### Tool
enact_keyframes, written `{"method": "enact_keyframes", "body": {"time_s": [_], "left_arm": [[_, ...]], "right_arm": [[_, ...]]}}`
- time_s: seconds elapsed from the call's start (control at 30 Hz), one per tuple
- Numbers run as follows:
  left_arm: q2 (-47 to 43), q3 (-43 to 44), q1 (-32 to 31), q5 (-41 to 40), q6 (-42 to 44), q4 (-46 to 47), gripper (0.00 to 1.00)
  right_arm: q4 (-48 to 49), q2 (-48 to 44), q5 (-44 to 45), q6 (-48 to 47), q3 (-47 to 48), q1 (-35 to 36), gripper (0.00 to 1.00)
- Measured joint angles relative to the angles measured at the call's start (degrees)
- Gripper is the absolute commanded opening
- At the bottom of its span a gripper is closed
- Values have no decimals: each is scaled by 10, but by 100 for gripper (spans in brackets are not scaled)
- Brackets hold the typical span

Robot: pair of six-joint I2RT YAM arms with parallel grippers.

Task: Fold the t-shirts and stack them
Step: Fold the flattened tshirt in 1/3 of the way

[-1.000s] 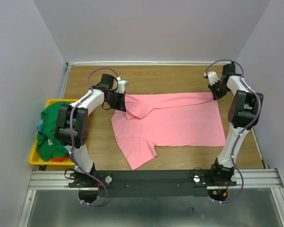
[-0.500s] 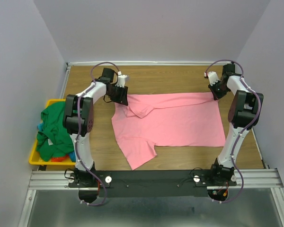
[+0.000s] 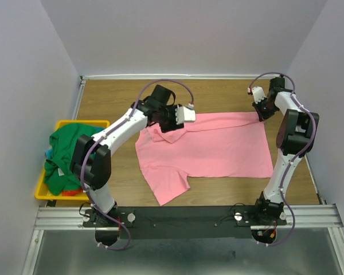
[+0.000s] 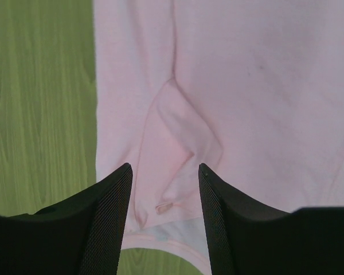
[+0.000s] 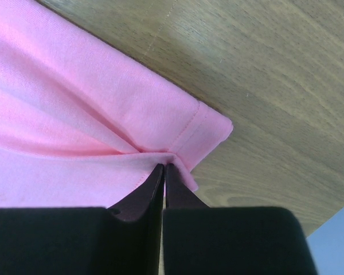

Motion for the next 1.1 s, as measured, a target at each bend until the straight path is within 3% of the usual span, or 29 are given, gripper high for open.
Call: {"method": "enact_keyframes", "body": {"time_s": [0.27, 0.77, 0.93, 1.1], "left_arm": [[34, -32, -84, -87, 176, -60, 58], [143, -20, -97, -174, 264, -77, 57], [161, 9, -88, -186, 266, -76, 38], [180, 51, -66, -188, 263, -81, 10]], "right_arm": [[0, 0, 1, 2, 1, 0, 9], [-1, 1, 3, 9, 2, 0, 8], [-2, 1, 3, 10, 2, 0, 8], [-2, 2, 3, 10, 3, 0, 8]]}}
